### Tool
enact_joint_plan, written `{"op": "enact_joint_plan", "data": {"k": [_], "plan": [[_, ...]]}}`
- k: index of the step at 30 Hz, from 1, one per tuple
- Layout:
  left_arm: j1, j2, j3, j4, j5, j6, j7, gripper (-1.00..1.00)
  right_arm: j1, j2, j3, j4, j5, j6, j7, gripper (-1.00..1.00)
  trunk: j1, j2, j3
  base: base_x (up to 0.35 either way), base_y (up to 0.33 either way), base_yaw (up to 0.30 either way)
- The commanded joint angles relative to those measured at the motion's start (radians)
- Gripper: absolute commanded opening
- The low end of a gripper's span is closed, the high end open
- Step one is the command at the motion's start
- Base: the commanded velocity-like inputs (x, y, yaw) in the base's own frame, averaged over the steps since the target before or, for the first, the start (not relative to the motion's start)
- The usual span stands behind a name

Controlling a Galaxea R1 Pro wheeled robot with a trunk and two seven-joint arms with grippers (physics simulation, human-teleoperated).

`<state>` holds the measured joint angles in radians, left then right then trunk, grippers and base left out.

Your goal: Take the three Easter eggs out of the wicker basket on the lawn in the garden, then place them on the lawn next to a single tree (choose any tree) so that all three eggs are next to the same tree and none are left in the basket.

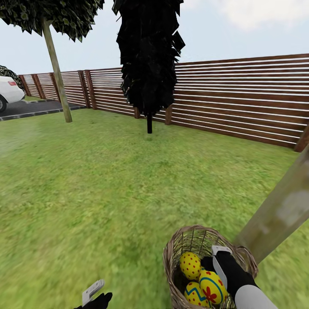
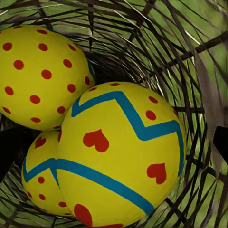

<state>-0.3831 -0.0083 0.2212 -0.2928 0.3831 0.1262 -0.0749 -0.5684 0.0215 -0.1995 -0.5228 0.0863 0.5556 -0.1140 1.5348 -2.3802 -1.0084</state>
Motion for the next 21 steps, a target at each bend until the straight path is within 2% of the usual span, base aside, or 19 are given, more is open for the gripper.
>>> {"op": "enact_joint_plan", "data": {"k": [1,21], "plan": [[0.000,-0.001,0.006,-0.002,0.007,0.007,-0.004,1.00,-0.001,0.002,-0.007,-0.002,0.009,0.005,-0.002,1.00,0.004,-0.008,-0.004,0.000,0.000,0.000],[0.000,0.001,0.006,-0.002,0.007,0.006,-0.006,1.00,0.000,0.004,-0.011,-0.003,0.006,0.000,-0.003,1.00,0.034,-0.064,-0.029,0.000,0.000,0.000]]}}
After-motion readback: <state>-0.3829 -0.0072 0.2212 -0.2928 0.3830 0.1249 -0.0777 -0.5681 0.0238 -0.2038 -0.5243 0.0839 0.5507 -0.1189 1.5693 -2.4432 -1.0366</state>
